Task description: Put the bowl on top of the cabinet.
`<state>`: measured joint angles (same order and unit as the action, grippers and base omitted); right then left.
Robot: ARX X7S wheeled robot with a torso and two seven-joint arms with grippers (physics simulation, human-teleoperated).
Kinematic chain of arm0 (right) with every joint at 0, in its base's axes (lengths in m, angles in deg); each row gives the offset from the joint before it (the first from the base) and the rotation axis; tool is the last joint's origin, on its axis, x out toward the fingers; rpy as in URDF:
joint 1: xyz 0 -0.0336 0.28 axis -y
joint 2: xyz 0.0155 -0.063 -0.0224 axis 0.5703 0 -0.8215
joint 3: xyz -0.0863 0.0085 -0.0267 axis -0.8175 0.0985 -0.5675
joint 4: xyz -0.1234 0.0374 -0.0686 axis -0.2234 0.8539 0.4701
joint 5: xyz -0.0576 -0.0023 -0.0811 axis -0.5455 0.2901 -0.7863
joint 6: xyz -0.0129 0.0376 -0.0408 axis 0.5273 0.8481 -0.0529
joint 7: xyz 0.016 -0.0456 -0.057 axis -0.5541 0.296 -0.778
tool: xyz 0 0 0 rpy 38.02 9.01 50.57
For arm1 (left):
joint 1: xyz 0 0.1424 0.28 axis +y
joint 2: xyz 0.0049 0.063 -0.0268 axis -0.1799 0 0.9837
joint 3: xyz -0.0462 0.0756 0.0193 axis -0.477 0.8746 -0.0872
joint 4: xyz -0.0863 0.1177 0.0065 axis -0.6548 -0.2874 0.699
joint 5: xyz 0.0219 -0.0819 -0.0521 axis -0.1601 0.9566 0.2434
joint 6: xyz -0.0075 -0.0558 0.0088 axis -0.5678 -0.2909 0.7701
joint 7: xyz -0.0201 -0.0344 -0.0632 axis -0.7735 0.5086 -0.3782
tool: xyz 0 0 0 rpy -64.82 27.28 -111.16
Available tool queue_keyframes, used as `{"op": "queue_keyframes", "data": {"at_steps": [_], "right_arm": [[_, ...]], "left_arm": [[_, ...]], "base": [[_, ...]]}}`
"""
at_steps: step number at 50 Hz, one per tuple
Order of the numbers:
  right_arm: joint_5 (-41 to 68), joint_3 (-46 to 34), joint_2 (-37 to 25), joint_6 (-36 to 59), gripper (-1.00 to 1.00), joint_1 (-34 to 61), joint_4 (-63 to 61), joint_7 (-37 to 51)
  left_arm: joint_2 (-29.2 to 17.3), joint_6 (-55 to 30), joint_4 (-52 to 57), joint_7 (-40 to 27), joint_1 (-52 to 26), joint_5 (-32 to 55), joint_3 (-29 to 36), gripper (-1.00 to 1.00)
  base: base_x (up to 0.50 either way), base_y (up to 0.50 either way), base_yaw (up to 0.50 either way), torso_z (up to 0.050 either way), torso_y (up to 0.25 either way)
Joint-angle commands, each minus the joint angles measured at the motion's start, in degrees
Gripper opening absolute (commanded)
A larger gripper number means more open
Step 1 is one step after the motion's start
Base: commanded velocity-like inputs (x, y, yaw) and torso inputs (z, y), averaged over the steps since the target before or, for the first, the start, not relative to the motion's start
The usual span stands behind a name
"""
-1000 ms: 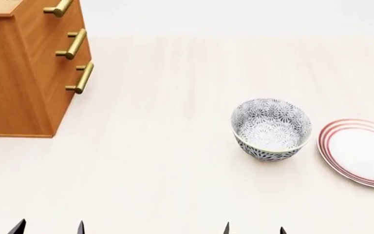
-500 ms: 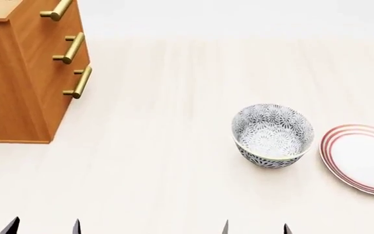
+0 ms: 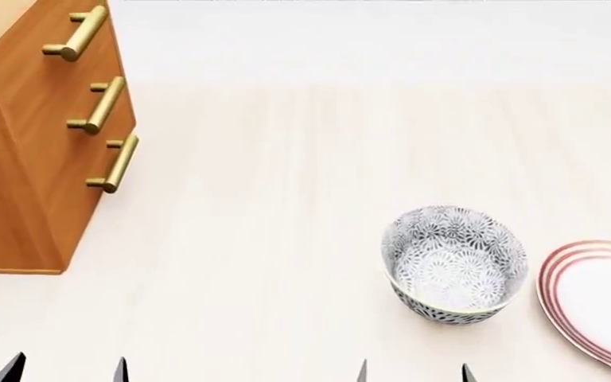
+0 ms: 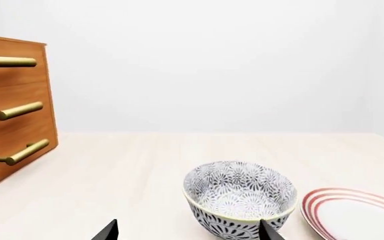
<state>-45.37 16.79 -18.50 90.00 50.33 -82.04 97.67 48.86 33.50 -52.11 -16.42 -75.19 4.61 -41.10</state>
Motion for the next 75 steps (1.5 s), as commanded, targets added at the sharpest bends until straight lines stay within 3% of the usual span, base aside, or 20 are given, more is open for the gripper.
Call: {"op": "queue_keyframes", "data": {"at_steps": [1,28,75], "right_arm": [[0.0,-0.6,-0.5,-0.2,1.0,-0.2,-0.6,0.4],[0.0,-1.4,-1.3,-1.2,1.0,-0.5,-1.1,1.6],[0.6,-2.4,-2.4,-3.2,1.0,-0.7,-1.1,2.3]], "left_arm": [[-0.5,0.2,0.8,-0.6,0.4,0.2,0.6,1.0],[-2.0,0.6,3.5,-2.1,1.6,1.0,1.2,1.0],[-2.8,0.7,2.8,-3.3,0.9,1.5,2.2,1.0]], "base": [[0.34,0.0,0.0,0.0,0.0],[0.34,0.0,0.0,0.0,0.0],[0.07,0.0,0.0,0.0,0.0]]}}
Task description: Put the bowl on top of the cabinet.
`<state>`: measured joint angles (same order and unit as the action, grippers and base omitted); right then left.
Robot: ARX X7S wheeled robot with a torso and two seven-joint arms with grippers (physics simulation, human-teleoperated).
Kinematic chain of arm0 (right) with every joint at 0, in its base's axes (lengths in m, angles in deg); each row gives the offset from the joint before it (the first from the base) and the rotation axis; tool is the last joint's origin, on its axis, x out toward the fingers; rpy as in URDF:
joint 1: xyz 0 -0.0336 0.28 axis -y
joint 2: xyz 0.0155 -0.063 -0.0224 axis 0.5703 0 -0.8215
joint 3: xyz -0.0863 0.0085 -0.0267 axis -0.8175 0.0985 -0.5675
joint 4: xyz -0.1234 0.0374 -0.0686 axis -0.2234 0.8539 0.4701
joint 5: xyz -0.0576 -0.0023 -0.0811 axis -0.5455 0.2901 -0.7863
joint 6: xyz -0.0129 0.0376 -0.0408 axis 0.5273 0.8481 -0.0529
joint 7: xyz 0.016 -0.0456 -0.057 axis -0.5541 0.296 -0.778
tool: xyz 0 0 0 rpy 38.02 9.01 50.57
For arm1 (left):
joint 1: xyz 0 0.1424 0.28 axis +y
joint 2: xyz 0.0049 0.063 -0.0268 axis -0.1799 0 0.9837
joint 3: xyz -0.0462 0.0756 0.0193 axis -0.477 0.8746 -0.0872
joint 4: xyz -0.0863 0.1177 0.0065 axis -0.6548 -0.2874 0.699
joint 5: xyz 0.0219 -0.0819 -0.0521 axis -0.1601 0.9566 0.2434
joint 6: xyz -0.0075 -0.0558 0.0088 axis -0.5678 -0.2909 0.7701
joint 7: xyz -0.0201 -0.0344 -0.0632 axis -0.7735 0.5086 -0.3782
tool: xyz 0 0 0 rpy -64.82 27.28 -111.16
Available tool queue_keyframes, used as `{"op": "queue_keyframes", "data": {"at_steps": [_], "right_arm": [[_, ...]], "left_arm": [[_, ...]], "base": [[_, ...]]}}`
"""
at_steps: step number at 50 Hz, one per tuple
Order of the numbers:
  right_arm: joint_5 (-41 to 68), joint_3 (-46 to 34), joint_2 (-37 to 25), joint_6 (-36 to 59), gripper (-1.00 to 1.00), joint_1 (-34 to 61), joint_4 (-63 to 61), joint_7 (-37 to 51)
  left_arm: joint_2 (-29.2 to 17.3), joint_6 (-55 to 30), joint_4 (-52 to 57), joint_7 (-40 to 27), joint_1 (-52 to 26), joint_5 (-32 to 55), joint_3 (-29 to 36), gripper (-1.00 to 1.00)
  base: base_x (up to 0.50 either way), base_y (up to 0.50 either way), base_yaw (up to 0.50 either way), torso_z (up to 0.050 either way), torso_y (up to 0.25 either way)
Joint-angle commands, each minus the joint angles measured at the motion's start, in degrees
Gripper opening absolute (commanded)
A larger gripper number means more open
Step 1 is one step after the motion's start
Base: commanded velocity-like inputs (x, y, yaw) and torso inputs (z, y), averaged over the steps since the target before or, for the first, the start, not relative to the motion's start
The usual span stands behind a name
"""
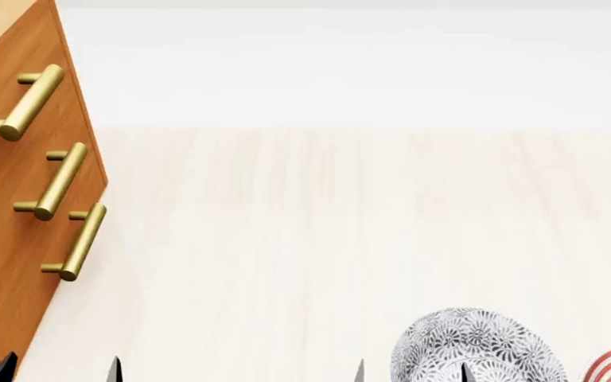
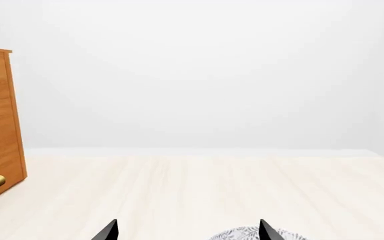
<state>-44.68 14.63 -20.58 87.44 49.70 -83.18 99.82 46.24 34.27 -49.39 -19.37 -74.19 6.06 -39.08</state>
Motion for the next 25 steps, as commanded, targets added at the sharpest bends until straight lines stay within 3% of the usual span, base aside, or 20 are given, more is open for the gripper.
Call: {"op": "queue_keyframes", "data": {"at_steps": [1,8,17,20,25], "right_arm": [[0.1,-0.2,-0.2,-0.6,1.0,0.0,0.1,0.3],[-2.5,-0.9,-0.3,1.0,1.0,0.3,-0.3,1.9],[-3.4,0.0,0.5,10.4,1.0,-0.2,-6.4,6.3],[-2.7,3.3,2.8,15.1,1.0,-0.9,-9.7,11.7],[-5.5,4.7,2.6,11.3,1.0,-2.7,-12.5,14.9]], "left_arm": [[-0.2,-0.1,0.0,-0.4,-0.1,0.1,0.2,1.0],[-0.3,-0.1,-0.1,-0.5,-0.2,0.1,0.5,1.0],[-0.5,0.0,-0.2,-0.7,-0.3,0.2,0.7,1.0],[-0.5,0.0,-0.2,-0.7,-0.3,0.2,0.8,1.0],[-0.6,-0.1,-0.3,-0.8,-0.4,0.3,0.9,1.0]], "base": [[0.4,0.0,0.0,0.0,0.0],[0.1,0.0,0.0,0.0,0.0],[0.0,0.0,0.0,0.0,0.0],[0.0,0.0,0.0,0.0,0.0],[0.0,0.0,0.0,0.0,0.0]]}}
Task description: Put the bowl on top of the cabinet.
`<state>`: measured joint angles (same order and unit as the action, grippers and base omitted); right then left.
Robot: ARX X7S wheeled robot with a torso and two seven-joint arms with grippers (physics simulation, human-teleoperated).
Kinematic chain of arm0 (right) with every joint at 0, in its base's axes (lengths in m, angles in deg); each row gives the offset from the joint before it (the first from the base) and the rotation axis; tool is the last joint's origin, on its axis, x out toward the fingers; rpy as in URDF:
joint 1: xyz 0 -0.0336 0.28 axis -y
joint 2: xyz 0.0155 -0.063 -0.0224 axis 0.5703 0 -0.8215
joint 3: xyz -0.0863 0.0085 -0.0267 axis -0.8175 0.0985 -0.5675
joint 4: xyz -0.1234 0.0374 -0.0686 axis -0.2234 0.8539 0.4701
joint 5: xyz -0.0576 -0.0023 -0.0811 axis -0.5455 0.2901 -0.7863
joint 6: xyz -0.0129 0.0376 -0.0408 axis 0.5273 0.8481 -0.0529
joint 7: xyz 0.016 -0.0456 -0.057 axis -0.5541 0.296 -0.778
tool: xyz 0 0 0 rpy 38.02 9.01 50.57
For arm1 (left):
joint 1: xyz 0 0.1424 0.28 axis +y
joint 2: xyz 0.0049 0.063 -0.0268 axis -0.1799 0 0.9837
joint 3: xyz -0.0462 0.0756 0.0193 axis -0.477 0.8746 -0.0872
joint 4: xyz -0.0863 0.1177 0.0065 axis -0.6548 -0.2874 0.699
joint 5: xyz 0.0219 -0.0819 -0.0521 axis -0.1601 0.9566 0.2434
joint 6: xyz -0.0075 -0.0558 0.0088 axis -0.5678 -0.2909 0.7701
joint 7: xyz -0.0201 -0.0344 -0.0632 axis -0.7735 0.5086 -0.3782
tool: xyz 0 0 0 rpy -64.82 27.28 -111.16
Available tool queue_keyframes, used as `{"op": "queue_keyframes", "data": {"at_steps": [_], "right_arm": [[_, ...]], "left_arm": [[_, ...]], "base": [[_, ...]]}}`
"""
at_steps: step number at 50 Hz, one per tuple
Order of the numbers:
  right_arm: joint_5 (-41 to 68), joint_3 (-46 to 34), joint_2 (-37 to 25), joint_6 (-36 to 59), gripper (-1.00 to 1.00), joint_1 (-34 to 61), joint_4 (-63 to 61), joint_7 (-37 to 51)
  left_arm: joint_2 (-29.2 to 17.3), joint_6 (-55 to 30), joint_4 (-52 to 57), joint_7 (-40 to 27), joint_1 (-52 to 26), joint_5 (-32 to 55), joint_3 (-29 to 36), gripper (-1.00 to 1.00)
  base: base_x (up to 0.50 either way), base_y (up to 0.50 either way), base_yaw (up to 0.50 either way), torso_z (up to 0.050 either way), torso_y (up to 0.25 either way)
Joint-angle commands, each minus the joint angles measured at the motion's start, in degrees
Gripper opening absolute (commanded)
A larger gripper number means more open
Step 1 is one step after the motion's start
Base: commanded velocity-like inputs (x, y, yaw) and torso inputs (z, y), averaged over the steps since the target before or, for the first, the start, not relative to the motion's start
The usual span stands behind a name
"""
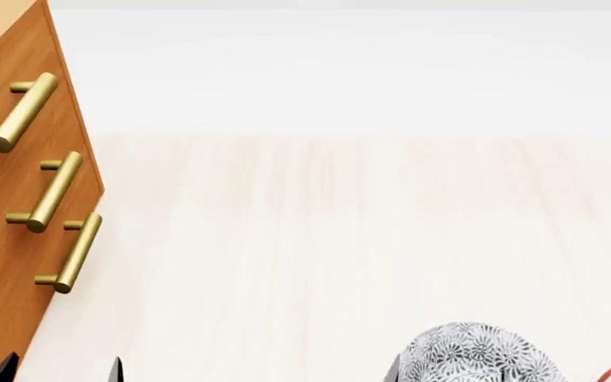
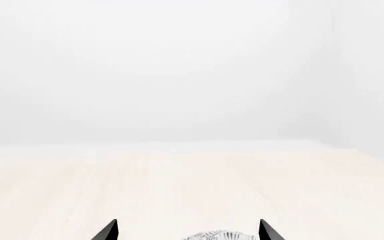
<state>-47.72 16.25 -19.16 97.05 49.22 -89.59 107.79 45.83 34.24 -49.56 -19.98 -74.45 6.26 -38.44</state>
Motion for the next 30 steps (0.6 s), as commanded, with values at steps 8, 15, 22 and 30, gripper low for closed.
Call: {"op": "queue_keyframes", "data": {"at_steps": [8,15,22,30], "right_arm": [[8.8,9.7,2.0,-4.8,1.0,-6.3,-8.2,6.1],[13.4,13.4,2.2,-12.5,1.0,-9.2,-7.4,4.4],[17.7,14.9,2.4,-17.5,1.0,-10.8,-6.8,2.2],[23.5,17.0,2.8,-19.0,1.0,-11.1,-5.5,2.1]], "left_arm": [[-0.7,-0.2,1.4,-0.6,0.5,0.5,0.1,1.0],[-1.8,0.0,5.6,-1.6,2.5,0.8,-0.8,1.0],[-2.0,0.4,6.2,-1.9,2.9,0.8,-1.0,1.0],[-2.1,0.4,5.7,-2.1,2.7,0.9,-0.9,1.0]], "base": [[0.0,0.0,0.0,0.0,0.0],[0.0,0.0,0.0,0.0,0.0],[0.0,0.0,0.0,0.0,0.0],[0.0,0.0,0.0,0.0,0.0]]}}
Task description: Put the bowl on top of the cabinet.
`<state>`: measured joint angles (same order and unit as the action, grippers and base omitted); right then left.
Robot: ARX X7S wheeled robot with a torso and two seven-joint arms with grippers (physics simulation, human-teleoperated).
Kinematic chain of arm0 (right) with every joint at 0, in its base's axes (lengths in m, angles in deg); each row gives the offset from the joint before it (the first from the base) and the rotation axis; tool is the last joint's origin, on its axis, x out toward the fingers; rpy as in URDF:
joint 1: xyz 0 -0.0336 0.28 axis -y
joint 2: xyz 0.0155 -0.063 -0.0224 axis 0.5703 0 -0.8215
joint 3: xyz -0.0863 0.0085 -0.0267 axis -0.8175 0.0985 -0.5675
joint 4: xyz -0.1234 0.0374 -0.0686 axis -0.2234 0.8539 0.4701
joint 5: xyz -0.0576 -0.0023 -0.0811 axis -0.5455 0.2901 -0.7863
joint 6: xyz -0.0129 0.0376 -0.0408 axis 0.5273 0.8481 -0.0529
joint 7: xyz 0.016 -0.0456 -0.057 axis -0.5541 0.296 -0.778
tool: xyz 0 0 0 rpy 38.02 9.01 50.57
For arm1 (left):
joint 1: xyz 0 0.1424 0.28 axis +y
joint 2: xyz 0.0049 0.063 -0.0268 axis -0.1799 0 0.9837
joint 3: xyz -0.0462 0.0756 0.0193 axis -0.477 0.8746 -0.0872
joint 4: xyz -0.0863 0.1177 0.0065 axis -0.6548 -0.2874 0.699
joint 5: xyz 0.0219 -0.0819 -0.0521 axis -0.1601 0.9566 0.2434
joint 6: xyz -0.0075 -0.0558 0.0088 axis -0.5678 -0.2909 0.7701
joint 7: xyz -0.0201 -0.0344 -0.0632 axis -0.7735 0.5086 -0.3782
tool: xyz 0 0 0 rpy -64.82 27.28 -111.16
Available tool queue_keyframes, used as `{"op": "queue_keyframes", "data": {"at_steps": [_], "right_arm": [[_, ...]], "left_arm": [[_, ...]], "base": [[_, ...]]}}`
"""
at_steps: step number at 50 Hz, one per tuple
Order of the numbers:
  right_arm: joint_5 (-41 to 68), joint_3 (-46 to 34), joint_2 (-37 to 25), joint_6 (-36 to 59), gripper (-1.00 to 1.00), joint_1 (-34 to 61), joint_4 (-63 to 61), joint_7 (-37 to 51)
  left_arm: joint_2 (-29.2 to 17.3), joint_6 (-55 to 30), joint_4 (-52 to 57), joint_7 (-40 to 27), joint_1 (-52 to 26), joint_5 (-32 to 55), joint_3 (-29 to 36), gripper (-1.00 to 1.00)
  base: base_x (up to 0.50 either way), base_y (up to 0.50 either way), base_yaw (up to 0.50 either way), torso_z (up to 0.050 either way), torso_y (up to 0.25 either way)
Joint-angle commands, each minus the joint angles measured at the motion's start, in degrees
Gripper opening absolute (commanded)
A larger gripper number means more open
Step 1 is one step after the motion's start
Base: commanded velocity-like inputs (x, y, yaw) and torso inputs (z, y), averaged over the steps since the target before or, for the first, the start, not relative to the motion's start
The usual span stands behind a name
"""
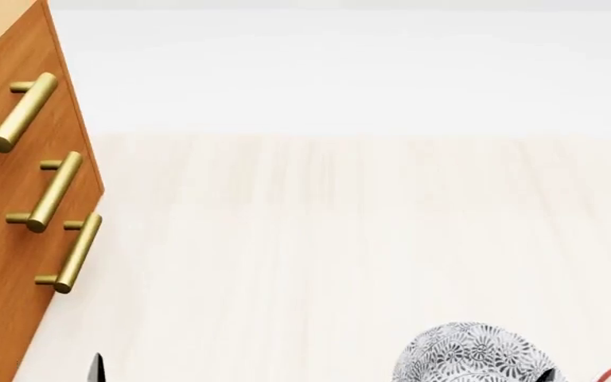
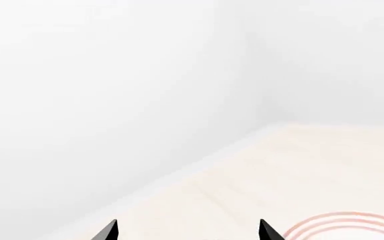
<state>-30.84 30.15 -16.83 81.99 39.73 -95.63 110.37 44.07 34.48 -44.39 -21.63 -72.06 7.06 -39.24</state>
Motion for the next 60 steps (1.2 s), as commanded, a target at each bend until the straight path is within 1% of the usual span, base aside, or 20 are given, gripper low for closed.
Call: {"op": "queue_keyframes", "data": {"at_steps": [1,12,21,32,52,60], "right_arm": [[7.2,3.4,0.8,-4.7,1.0,-2.0,0.6,-0.6],[9.9,4.8,1.6,-6.6,1.0,-2.7,1.2,0.3],[14.2,6.3,2.7,-9.1,1.0,-3.3,2.6,0.3],[18.5,6.3,2.4,-9.6,1.0,-2.6,4.6,-0.8],[24.1,7.4,2.9,-11.7,1.0,-2.5,7.4,-1.2],[24.5,7.5,2.9,-12.3,1.0,-2.3,8.0,-0.9]], "left_arm": [[-0.3,0.2,0.4,-0.4,0.2,0.2,0.0,1.0],[-0.4,0.1,0.0,-0.5,-0.1,0.4,0.1,1.0],[-0.4,0.2,-0.4,-0.6,-0.4,0.5,0.3,1.0],[-0.6,0.2,-0.3,-0.8,-0.4,0.6,0.5,1.0],[-0.9,0.3,-0.5,-1.2,-0.6,0.9,0.7,1.0],[-1.0,0.3,-0.5,-1.4,-0.6,0.9,0.8,1.0]], "base": [[0.0,0.0,0.0,0.0,0.0],[0.0,0.0,0.0,0.0,0.0],[0.0,0.0,0.0,0.0,0.0],[0.0,0.0,0.0,0.0,0.0],[0.0,0.0,0.0,0.0,0.0],[0.0,0.0,0.0,0.0,0.0]]}}
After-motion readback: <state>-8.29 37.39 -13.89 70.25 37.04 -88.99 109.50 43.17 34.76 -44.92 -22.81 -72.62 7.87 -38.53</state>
